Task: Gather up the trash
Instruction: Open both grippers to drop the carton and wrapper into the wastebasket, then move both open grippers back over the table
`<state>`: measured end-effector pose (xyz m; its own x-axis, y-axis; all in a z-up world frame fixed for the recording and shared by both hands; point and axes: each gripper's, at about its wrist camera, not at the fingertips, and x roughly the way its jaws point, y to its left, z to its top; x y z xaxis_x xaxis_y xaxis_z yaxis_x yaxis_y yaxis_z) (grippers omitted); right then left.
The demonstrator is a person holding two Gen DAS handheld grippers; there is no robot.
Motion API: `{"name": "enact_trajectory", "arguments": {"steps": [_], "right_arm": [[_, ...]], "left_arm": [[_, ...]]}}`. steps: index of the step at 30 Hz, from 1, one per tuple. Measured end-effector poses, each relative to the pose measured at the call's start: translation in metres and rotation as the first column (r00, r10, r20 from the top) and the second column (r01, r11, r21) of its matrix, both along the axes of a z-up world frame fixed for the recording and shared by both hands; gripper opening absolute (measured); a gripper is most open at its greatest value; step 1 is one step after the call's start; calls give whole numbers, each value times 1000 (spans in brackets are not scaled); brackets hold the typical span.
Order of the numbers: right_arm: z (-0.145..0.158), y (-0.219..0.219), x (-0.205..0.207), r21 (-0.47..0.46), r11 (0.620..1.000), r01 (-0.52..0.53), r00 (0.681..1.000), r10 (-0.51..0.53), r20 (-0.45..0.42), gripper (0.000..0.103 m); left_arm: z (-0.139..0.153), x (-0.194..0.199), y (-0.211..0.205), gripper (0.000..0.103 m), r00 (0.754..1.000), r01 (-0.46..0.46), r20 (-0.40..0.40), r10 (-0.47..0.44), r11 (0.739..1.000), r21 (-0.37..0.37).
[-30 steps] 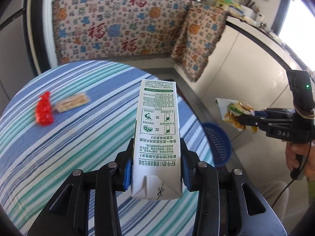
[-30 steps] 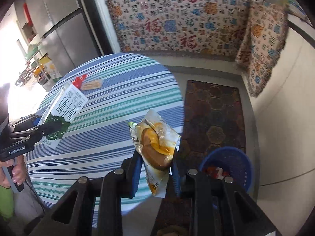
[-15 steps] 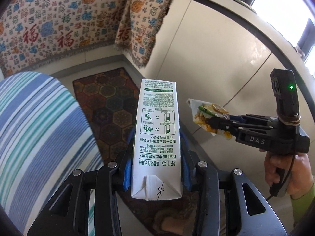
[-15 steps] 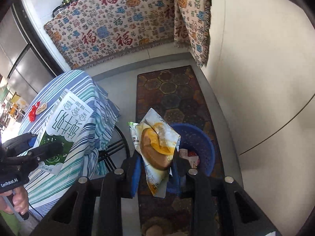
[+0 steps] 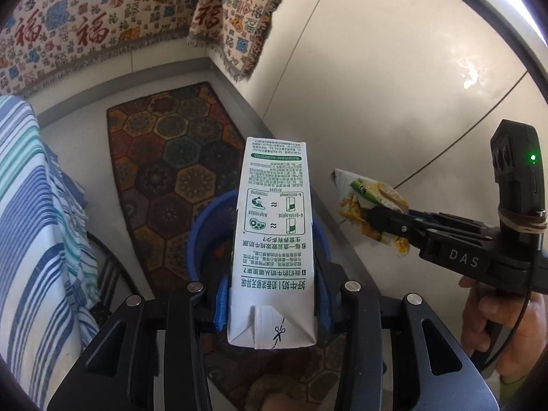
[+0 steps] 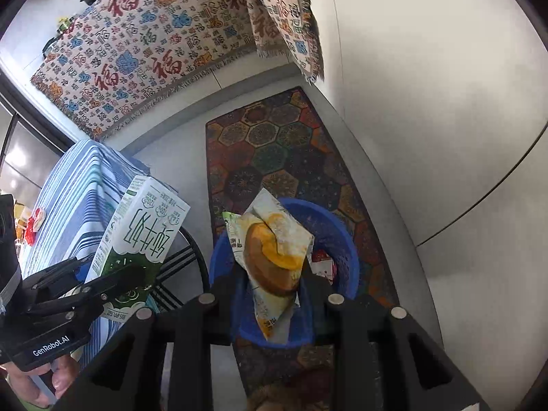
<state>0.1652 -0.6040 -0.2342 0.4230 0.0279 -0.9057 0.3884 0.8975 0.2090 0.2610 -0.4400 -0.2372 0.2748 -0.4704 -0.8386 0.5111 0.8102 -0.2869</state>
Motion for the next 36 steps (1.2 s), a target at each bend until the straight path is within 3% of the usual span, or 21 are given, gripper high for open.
{"name": "enact_trajectory", "arguments": {"steps": [11, 12, 13, 15, 18, 23, 28, 31, 32, 36], "right_arm": [[-49, -33, 6, 85, 995, 59, 998, -59, -11, 31], [-53, -34, 7, 91, 994, 64, 998, -63, -9, 31], [-56, -36, 8, 97, 993, 68, 998, -68, -6, 34], [-60, -40, 11, 103, 991, 81, 997, -82, 6, 45], [-61, -44, 12, 102, 990, 95, 995, -98, 16, 49], [-32, -40, 4, 21, 993, 112, 991, -113, 69, 49], [23, -9, 0, -81, 995, 57, 989, -45, 144, 49], [57, 27, -2, -142, 990, -5, 981, 33, 190, 52], [66, 43, -3, -158, 987, -28, 977, 60, 205, 58], [79, 117, 0, -199, 969, -147, 955, 191, 228, 62]], "left_arm": [[-35, 13, -31, 42, 999, 13, -30, -12, 999, 37], [-37, 14, -34, 46, 1000, 13, -23, -12, 999, 42], [-39, 15, -36, 64, 1000, 13, -17, -12, 999, 45], [-40, 16, -39, 84, 1000, -8, 7, 8, 999, 51], [-42, 22, -40, 84, 1000, -32, -1, 32, 999, 41], [-15, 17, -26, 85, 997, -39, 66, 37, 999, 23], [34, -7, 19, 87, 992, -24, 122, 26, 1000, -19], [61, -27, 63, 91, 988, -37, 151, 41, 999, -28], [68, -34, 80, 92, 986, -45, 159, 50, 998, -33], [76, -59, 162, 98, 973, -121, 193, 123, 992, -25]]}}
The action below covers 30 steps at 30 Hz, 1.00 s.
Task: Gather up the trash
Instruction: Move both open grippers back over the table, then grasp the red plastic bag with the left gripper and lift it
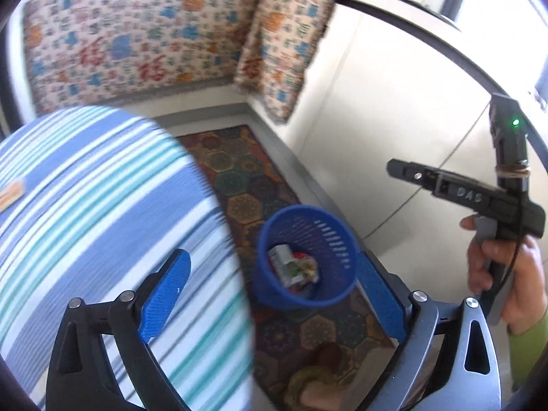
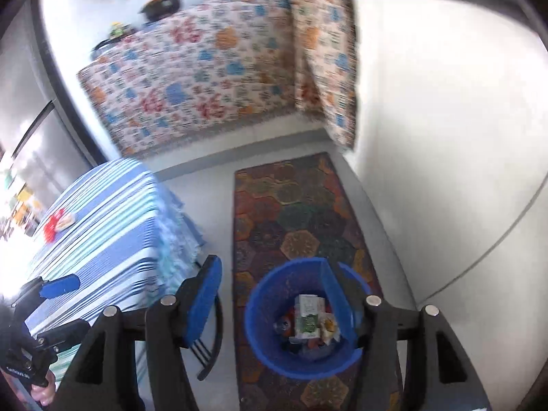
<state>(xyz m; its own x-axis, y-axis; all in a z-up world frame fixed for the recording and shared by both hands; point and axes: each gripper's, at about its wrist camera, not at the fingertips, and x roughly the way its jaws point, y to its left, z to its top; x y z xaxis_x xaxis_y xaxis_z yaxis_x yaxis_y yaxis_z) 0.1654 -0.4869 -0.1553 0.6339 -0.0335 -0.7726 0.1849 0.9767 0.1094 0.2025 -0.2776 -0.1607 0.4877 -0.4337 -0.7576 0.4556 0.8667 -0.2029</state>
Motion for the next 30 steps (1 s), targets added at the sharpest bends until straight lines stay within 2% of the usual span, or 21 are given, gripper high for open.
{"name": "enact_trajectory", "arguments": {"steps": [3, 6, 10, 14, 20, 23, 26, 27, 29, 30], "right_arm": [[-11, 65, 8, -2, 993, -115, 993, 115, -20, 63], [-31, 130, 16, -1, 973, -229, 972, 228, -49, 65], [-54, 205, 25, 10, 939, -344, 936, 343, -79, 65], [-69, 259, 26, 0, 911, -412, 908, 411, -79, 65], [-81, 298, 30, -31, 889, -457, 886, 452, -101, 65], [-82, 299, 36, -49, 889, -454, 888, 448, -106, 65], [-81, 298, 45, -61, 888, -455, 888, 447, -109, 65], [-80, 298, 49, -65, 887, -458, 887, 450, -106, 65], [-77, 299, 61, -76, 876, -476, 878, 468, -97, 65], [-75, 301, 68, -86, 870, -485, 874, 478, -89, 65]], "left_arm": [[-15, -7, 58, 98, 997, -74, -11, 75, 995, 72], [-30, -5, 116, 97, 982, -182, -23, 187, 972, 148], [-30, 6, 188, 97, 944, -329, 4, 331, 934, 138], [-26, 38, 247, 97, 890, -456, 25, 456, 885, 93], [-21, 108, 303, 97, 838, -545, 47, 544, 837, 46], [-26, 142, 316, 97, 829, -559, 41, 557, 828, 46], [-34, 159, 324, 97, 825, -565, 5, 565, 825, 18], [-36, 161, 326, 94, 826, -564, -6, 564, 826, 5], [-38, 163, 332, 75, 833, -552, -17, 552, 834, -1], [-41, 164, 333, 55, 840, -542, -25, 542, 840, 8]]}}
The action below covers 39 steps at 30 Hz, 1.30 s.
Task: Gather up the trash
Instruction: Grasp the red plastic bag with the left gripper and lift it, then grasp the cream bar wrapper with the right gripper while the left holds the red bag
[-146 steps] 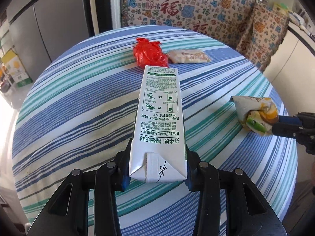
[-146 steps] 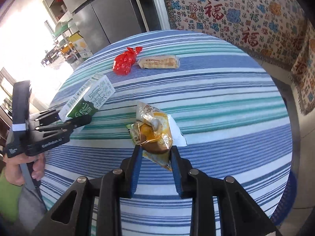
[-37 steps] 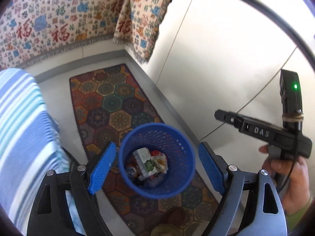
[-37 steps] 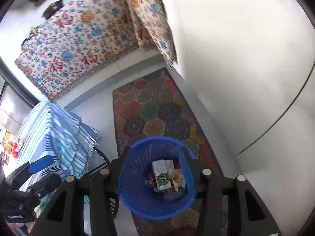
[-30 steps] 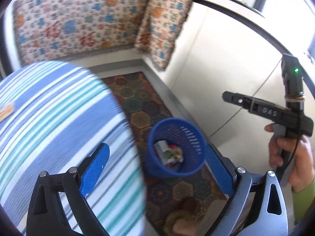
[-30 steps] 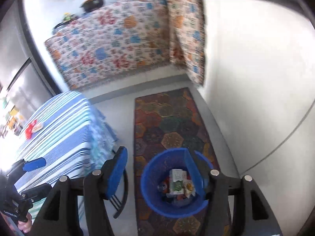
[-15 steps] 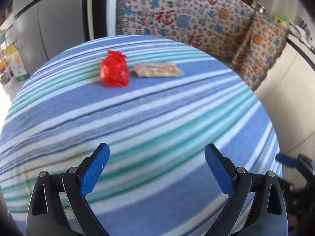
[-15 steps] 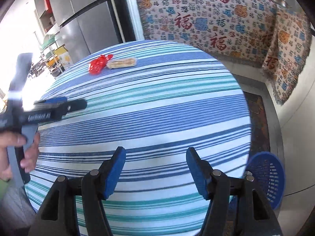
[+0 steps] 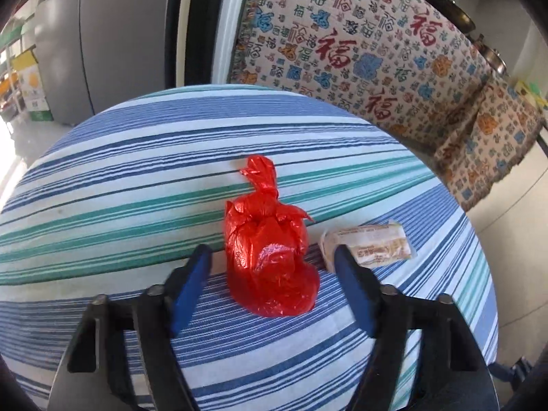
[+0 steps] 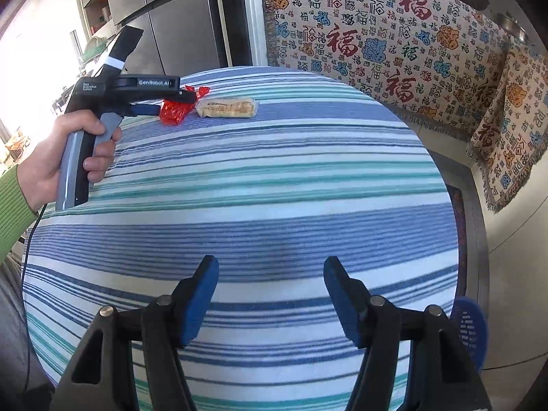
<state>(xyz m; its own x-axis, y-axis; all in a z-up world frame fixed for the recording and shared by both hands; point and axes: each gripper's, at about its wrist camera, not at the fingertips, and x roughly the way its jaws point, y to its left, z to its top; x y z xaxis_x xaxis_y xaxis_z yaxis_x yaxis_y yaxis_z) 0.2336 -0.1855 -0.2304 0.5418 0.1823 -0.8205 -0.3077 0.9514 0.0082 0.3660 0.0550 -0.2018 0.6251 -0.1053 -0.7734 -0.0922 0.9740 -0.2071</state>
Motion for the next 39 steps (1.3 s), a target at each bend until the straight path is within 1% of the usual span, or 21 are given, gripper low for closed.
{"name": "enact_trajectory", "arguments": {"steps": [1, 2, 5, 8, 12, 14, 15, 18, 20, 21, 22, 24, 26, 27, 28, 30, 31, 32, 33, 36, 39], "right_arm": [[3, 2, 9, 1, 1000, -17, 1000, 17, 10, 65], [5, 3, 17, 9, 999, -35, 999, 35, 16, 65], [9, 11, 50, 36, 996, -86, 996, 85, 9, 65], [4, 22, 88, 65, 993, -103, 994, 104, -20, 65], [-6, 37, 141, 132, 989, -73, 995, 82, -62, 65], [-9, 42, 165, 150, 988, -32, 996, 43, -73, 65], [-11, 43, 176, 178, 984, -9, 996, 24, -82, 65], [-23, 43, 199, 242, 969, 46, 990, -12, -138, 65], [-29, 51, 200, 254, 967, 12, 989, 26, -146, 65], [-28, 57, 194, 247, 969, -24, 991, 56, -120, 65], [-28, 62, 187, 274, 959, -72, 986, 109, -123, 64], [-28, 74, 168, 321, 931, -174, 965, 227, -135, 63], [-26, 86, 147, 358, 888, -289, 920, 361, -153, 63], [-21, 89, 138, 355, 873, -334, 904, 404, -143, 62], [-15, 88, 132, 330, 873, -358, 902, 415, -117, 62], [-2, 85, 131, 247, 907, -342, 929, 366, -55, 63], [3, 85, 136, 175, 932, -318, 945, 327, -26, 63], [7, 86, 143, 124, 947, -298, 954, 301, -4, 63], [9, 88, 150, 105, 951, -289, 957, 290, 5, 64], [6, 104, 176, 84, 951, -297, 954, 300, -25, 65], [-1, 122, 188, 39, 945, -325, 943, 327, -62, 65]], "left_arm": [[-2, 0, 1, 41, 1000, 9, -11, -9, 1000, 5], [-2, -3, 2, 41, 1000, 18, 4, -18, 1000, 12], [0, -16, 7, 40, 999, 37, -1, -37, 999, 34], [0, -38, 13, 40, 999, 37, -35, -36, 999, 35], [3, -64, 16, 40, 999, 29, -40, -27, 998, 55], [2, -69, 17, 40, 999, 17, -31, -15, 998, 53], [1, -70, 16, 41, 1000, 11, -26, -9, 998, 57], [1, -70, 12, 43, 1000, 1, -10, 0, 997, 73], [0, -71, 12, 44, 1000, -2, 13, 1, 996, 89], [-1, -72, 11, 46, 1000, -4, 25, 1, 995, 96], [-1, -72, 11, 48, 999, -4, 33, 1, 995, 100], [-2, -72, 12, 51, 999, -9, 46, 4, 995, 102], [-2, -71, 12, 55, 998, -13, 55, 7, 995, 98], [-2, -71, 11, 56, 998, -13, 56, 8, 995, 99], [-2, -70, 10, 58, 998, -13, 55, 8, 995, 100], [-2, -70, 10, 59, 998, -15, 56, 10, 995, 100], [-2, -69, 10, 60, 998, -13, 55, 8, 995, 100], [-2, -69, 10, 60, 998, -14, 55, 8, 995, 101], [-2, -69, 10, 60, 998, -13, 55, 8, 995, 102], [-2, -69, 13, 60, 998, -16, 60, 11, 996, 83], [-2, -69, 15, 60, 998, -23, 63, 19, 997, 68]]}}
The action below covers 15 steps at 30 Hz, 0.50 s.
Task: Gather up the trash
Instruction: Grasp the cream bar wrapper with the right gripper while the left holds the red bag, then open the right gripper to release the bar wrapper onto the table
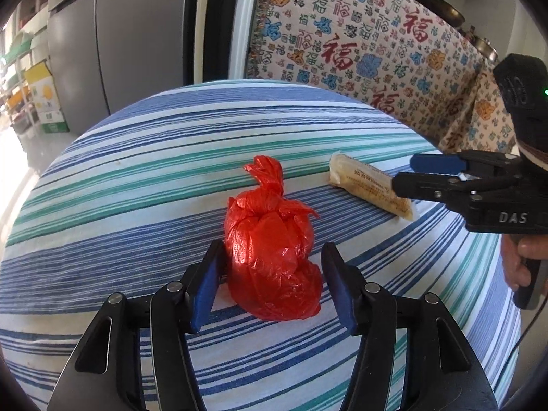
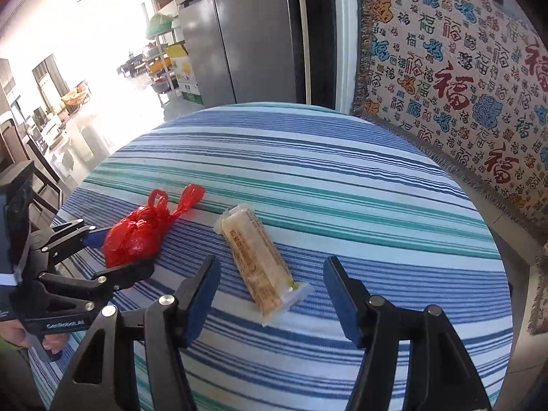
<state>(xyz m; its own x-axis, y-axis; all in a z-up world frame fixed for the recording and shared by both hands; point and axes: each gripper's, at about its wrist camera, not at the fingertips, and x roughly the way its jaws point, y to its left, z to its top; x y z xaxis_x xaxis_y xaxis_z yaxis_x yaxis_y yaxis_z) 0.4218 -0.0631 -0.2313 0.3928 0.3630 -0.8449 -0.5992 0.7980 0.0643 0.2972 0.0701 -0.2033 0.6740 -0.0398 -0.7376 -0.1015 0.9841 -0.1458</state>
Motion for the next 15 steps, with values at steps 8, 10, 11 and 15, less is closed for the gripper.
{"name": "enact_trajectory", "arguments": {"steps": [8, 10, 11, 15], "right_arm": [[-10, -8, -18, -75, 995, 60, 998, -62, -11, 26], [-4, -30, -34, -46, 988, 150, 989, -150, 4, 26], [-2, -40, -43, -45, 977, 206, 979, -206, 15, 26], [4, -75, -91, -54, 928, 368, 930, -365, 51, 26]], "left_arm": [[1, -1, -1, 43, 1000, 13, 4, -13, 1000, -3], [2, -2, -5, 43, 1000, 25, 2, -25, 1000, -10], [2, -2, -9, 43, 999, 32, 0, -32, 999, -15], [4, -10, -31, 43, 996, 85, -11, -86, 995, -50]]}}
